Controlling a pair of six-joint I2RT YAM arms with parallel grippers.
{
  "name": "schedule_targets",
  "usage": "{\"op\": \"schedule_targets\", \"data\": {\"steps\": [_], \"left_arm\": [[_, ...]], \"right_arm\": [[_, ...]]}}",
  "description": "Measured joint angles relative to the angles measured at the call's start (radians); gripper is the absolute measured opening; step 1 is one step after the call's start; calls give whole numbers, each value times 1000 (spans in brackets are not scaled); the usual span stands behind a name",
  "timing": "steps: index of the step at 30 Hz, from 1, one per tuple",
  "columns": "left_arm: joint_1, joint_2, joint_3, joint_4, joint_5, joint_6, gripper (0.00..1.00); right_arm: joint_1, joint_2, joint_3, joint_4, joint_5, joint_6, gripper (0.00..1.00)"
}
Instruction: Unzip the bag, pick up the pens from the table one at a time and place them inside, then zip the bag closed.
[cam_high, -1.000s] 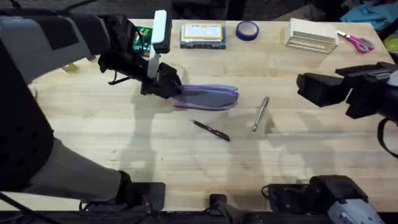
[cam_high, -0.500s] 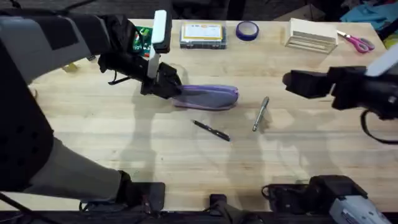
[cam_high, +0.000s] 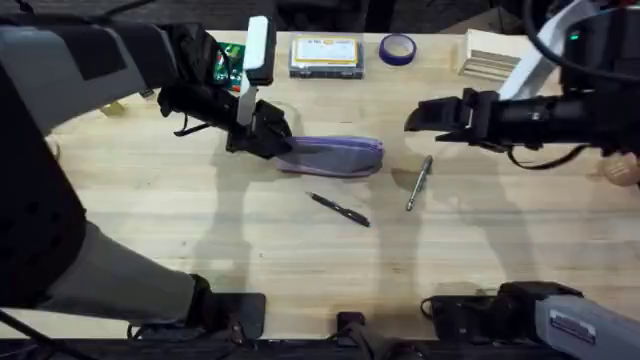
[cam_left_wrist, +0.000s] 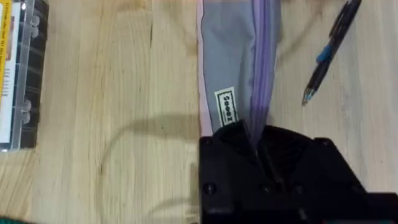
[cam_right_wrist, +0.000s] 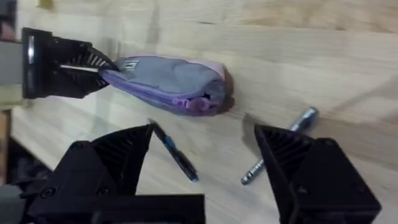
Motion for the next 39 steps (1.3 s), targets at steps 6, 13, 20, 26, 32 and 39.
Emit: {"op": "schedule_targets", "data": {"steps": [6, 13, 20, 26, 32, 39], "left_arm": [[0, 0, 0, 0, 0, 0, 73], [0, 0, 0, 0, 0, 0, 71], [0, 0, 0, 0, 0, 0, 71], [0, 0, 0, 0, 0, 0, 71], [0, 0, 0, 0, 0, 0, 46], [0, 0, 0, 0, 0, 0, 44]], "right_arm": [[-14, 117, 1, 50, -93, 11, 996], [-14, 194, 1, 49, -121, 130, 997], [-14, 224, 1, 50, -123, 202, 997], [-14, 241, 1, 49, -123, 174, 997], [-7, 241, 1, 50, -123, 92, 997], [26, 241, 1, 108, -135, 34, 997]]}}
